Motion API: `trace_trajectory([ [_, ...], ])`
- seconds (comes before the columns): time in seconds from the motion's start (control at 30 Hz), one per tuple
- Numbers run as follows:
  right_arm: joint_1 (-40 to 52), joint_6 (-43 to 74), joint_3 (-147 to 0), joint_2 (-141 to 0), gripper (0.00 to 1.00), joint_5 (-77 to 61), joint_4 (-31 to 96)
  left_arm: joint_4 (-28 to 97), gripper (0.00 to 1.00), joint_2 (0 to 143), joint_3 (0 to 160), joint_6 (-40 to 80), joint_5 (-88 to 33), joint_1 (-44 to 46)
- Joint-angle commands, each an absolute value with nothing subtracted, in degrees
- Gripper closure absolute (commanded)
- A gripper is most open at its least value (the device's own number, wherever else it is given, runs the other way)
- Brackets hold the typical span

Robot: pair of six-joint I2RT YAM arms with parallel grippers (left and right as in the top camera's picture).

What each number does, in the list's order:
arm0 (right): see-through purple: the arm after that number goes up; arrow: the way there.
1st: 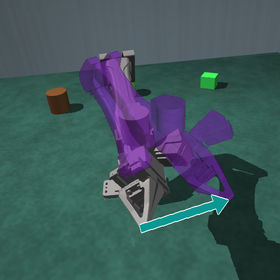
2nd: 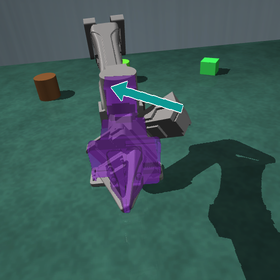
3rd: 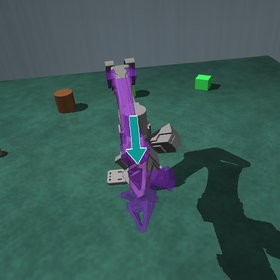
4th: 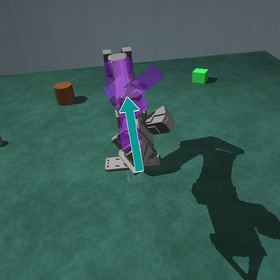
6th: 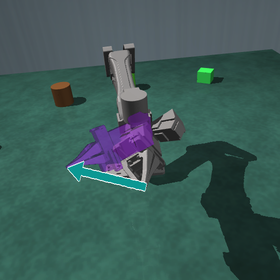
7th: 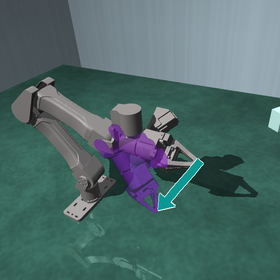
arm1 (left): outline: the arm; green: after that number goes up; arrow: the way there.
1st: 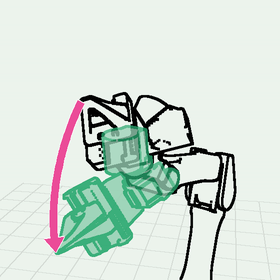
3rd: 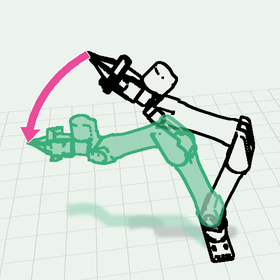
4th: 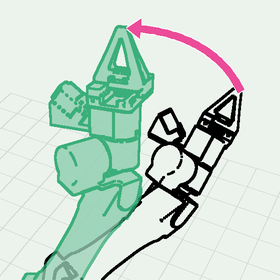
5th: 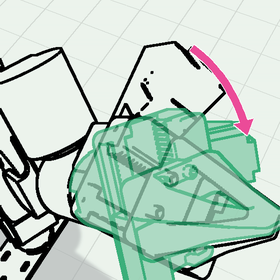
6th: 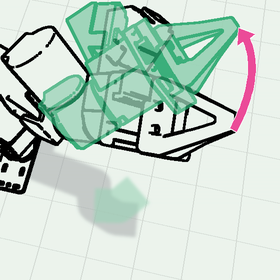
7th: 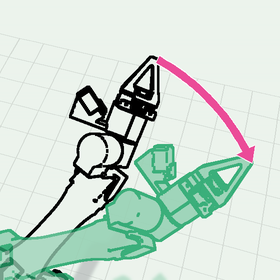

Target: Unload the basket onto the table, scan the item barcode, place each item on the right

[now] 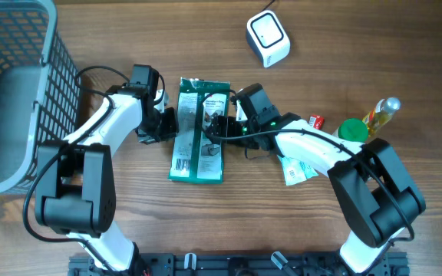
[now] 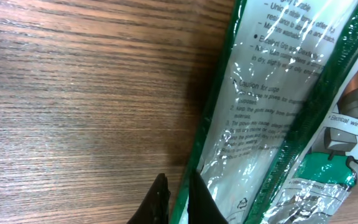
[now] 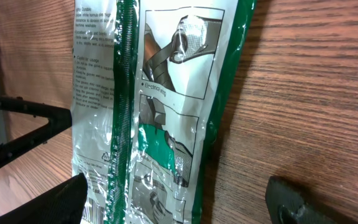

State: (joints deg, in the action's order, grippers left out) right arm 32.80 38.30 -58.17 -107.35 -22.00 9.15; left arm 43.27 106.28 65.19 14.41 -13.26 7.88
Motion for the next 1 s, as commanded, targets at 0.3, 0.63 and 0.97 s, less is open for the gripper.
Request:
trace_trajectory([
  [0.3,32.5,37.6,-56.9,-109.3,0.07,-20.1,10.2,44.4,0.96,107.0,64.7,13.6,-14.6,8.2],
  [0.63,32.5,37.6,-56.9,-109.3,0.08,-20.1,10.2,44.0,0.96,107.0,64.7,13.7,-14.3,10.5],
  [0.97,32.5,37.5,-56.9,-109.3,0.08,-20.1,10.3,43.3,0.96,107.0,64.7,13.7,-13.0,10.7],
])
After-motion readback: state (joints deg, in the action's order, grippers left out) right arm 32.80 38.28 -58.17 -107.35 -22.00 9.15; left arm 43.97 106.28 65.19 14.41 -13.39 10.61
